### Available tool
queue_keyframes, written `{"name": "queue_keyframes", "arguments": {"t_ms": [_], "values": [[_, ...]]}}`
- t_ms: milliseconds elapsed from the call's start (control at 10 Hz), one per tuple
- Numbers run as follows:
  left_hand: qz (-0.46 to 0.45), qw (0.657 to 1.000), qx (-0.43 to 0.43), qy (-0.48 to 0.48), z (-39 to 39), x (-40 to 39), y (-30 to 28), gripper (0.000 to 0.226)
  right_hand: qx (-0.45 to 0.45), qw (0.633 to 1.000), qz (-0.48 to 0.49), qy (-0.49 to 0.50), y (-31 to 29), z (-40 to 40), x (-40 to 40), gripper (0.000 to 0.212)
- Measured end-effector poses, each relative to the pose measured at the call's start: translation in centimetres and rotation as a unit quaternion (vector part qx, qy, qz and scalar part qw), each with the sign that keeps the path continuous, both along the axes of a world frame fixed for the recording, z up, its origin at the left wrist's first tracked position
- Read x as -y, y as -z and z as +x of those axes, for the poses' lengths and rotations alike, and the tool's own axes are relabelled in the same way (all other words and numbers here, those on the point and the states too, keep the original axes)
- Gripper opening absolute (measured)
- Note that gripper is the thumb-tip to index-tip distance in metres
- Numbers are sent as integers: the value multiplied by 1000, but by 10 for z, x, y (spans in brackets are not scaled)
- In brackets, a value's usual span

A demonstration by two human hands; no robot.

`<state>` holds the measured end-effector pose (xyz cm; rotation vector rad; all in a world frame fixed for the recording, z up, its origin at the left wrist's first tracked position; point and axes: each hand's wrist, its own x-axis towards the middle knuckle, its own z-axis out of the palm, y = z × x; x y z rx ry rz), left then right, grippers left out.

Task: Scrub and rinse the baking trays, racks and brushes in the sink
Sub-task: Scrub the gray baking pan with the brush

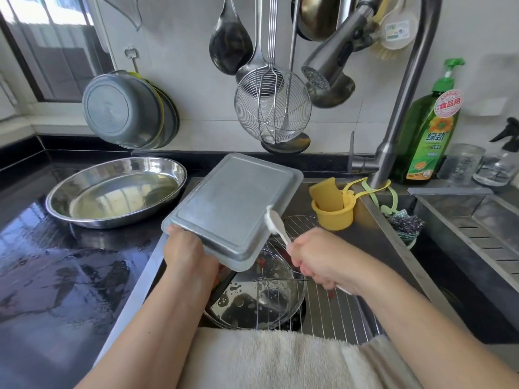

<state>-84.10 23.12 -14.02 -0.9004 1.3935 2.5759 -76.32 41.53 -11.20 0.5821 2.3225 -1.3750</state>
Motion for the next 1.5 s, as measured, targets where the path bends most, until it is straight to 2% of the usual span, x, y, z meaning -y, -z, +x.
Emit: {"name": "queue_keyframes", "arguments": {"t_ms": [100, 200, 300, 400, 500, 600, 700, 800, 900, 1100, 1200, 1300, 1400, 1500], "values": [[15, 999, -31, 2, -1, -1, 3, 55, -84, 992, 60, 67, 1, -9, -10, 21], [0, 998, -68, 18, 3, -7, -1, 48, -137, 965, 114, 192, 5, -20, -41, 25], [-24, 995, -98, -8, -5, -8, 8, 39, -136, 959, 111, 222, 13, -24, -52, 27], [-21, 996, -82, -24, -6, -3, 7, 45, -105, 985, 48, 127, 11, -15, -26, 30], [-22, 998, -39, -40, -8, 4, 0, 37, -46, 998, 44, -2, 11, -2, 2, 32], [-23, 998, -41, -45, -5, 2, -5, 42, -89, 993, 55, 62, 18, -14, -11, 32], [-47, 997, -56, -14, -4, -4, -2, 42, -135, 966, 27, 217, 18, -29, -47, 31], [-59, 995, -71, 48, 0, -10, -2, 32, -169, 936, -151, 270, 21, -28, -77, 31], [-62, 992, -70, 88, -2, -4, 4, 34, -172, 877, -346, 285, 17, -22, -98, 36], [-76, 986, -43, 140, -14, 11, 12, 37, -119, 918, -349, 145, 15, -14, -106, 27], [-62, 983, -43, 169, -10, 11, 7, 36, -112, 901, -405, 107, 11, -11, -108, 27], [-42, 983, -40, 176, -8, 11, 4, 37, -115, 899, -409, 104, 10, -8, -112, 25], [17, 984, -34, 175, -1, 12, -6, 46, -108, 917, -372, 97, 12, -7, -107, 17], [168, 976, -73, 116, 4, 15, -10, 69, -112, 904, -391, 129, 13, -12, -97, 10]]}}
